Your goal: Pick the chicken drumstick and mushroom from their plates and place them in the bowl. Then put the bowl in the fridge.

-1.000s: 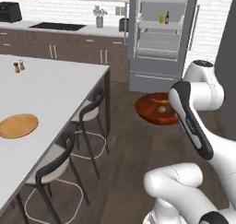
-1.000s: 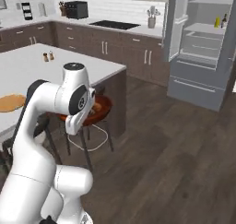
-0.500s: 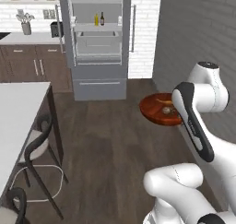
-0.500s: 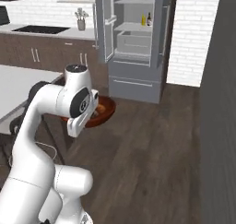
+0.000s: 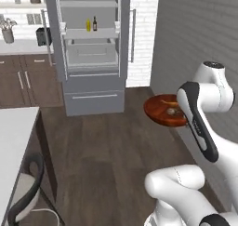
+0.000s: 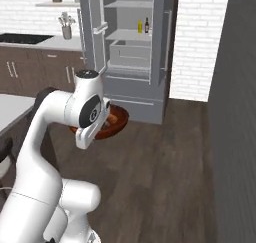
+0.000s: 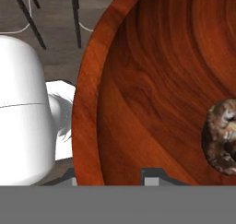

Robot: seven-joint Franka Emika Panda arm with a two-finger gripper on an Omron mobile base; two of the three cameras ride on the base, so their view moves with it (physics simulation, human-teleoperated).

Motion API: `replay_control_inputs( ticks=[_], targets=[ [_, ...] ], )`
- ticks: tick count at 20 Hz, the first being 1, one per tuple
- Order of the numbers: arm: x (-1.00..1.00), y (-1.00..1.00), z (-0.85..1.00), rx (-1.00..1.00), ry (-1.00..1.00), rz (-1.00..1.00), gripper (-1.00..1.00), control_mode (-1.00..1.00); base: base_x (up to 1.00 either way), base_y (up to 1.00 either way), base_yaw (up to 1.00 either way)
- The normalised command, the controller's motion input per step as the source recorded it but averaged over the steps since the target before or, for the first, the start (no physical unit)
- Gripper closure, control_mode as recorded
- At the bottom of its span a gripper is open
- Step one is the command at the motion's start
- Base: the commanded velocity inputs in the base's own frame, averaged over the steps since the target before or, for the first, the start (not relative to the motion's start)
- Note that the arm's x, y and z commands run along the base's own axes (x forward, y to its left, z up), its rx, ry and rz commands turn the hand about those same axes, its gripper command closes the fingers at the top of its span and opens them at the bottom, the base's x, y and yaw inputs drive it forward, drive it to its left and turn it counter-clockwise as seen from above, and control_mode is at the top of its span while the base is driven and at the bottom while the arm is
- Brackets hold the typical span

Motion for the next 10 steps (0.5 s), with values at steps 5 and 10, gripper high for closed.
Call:
replay_control_inputs(
  ticks=[5, 10],
  targets=[
    [0.0, 0.0, 0.0, 0.0, 0.0, 0.0, 1.0, 1.0, 1.0, 0.59, -0.04],
    [0.0, 0.0, 0.0, 0.0, 0.0, 0.0, 1.0, 1.0, 1.0, 0.52, -0.03]
  ],
)
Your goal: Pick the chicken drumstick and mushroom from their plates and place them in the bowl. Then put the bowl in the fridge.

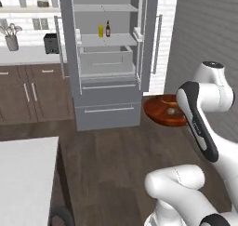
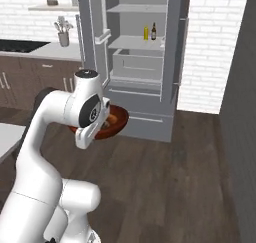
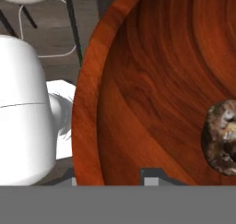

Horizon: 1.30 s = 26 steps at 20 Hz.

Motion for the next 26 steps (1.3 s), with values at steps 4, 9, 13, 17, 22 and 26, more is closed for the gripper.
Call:
replay_control_inputs(
  ticks=[4, 9, 13, 17, 22, 26],
  targets=[
    [0.0, 0.0, 0.0, 0.0, 0.0, 0.0, 1.0, 1.0, 1.0, 0.21, -0.03],
    [0.0, 0.0, 0.0, 0.0, 0.0, 0.0, 1.0, 1.0, 1.0, 0.16, 0.0],
    [0.0, 0.0, 0.0, 0.0, 0.0, 0.0, 1.0, 1.0, 0.9, 0.38, 0.0],
    [0.0, 0.0, 0.0, 0.0, 0.0, 0.0, 1.0, 1.0, 0.77, 0.31, 0.0],
    [0.0, 0.0, 0.0, 0.0, 0.0, 0.0, 1.0, 1.0, 0.69, 0.29, 0.0],
    [0.0, 0.0, 0.0, 0.0, 0.0, 0.0, 1.0, 1.0, 0.68, 0.19, 0.0]
  ],
)
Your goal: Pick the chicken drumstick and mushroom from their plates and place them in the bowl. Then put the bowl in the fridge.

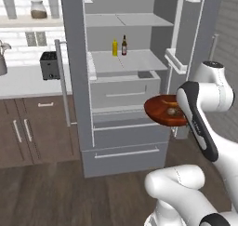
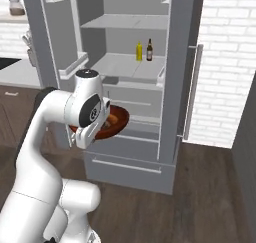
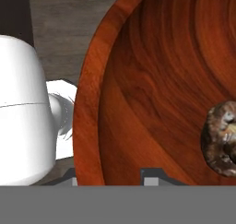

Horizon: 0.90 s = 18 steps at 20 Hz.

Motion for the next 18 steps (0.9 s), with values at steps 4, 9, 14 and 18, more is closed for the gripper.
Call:
replay_control_inputs(
  ticks=[4, 9, 14, 18],
  targets=[
    [0.0, 0.0, 0.0, 0.0, 0.0, 0.0, 1.0, 1.0, 0.83, 0.18, 0.0],
    [0.0, 0.0, 0.0, 0.0, 0.0, 0.0, 1.0, 1.0, 0.79, 0.1, 0.0],
    [0.0, 0.0, 0.0, 0.0, 0.0, 0.0, 1.0, 1.0, 0.74, 0.16, 0.0],
    [0.0, 0.0, 0.0, 0.0, 0.0, 0.0, 1.0, 1.0, 0.7, 0.09, 0.0]
  ],
)
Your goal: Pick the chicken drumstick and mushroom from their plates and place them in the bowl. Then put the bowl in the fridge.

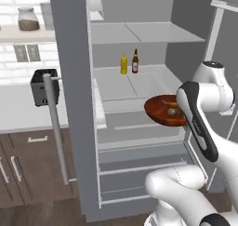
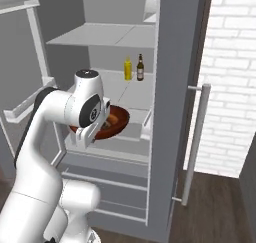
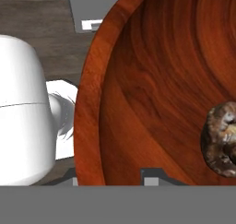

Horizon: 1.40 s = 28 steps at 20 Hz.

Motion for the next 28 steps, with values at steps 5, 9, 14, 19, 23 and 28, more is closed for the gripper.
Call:
replay_control_inputs(
  ticks=[5, 9, 14, 19, 23, 28],
  targets=[
    [0.0, 0.0, 0.0, 0.0, 0.0, 0.0, 1.0, 1.0, 0.59, 0.1, -0.06],
    [0.0, 0.0, 0.0, 0.0, 0.0, 0.0, 1.0, 1.0, 0.48, 0.2, -0.1],
    [0.0, 0.0, 0.0, 0.0, 0.0, 0.0, 1.0, 1.0, 0.4, 0.25, -0.1],
    [0.0, 0.0, 0.0, 0.0, 0.0, 0.0, 1.0, 1.0, 0.46, 0.16, -0.01],
    [0.0, 0.0, 0.0, 0.0, 0.0, 0.0, 1.0, 1.0, 0.58, 0.0, 0.0],
    [0.0, 0.0, 0.0, 0.0, 0.0, 0.0, 1.0, 1.0, 0.59, 0.02, 0.0]
  ],
)
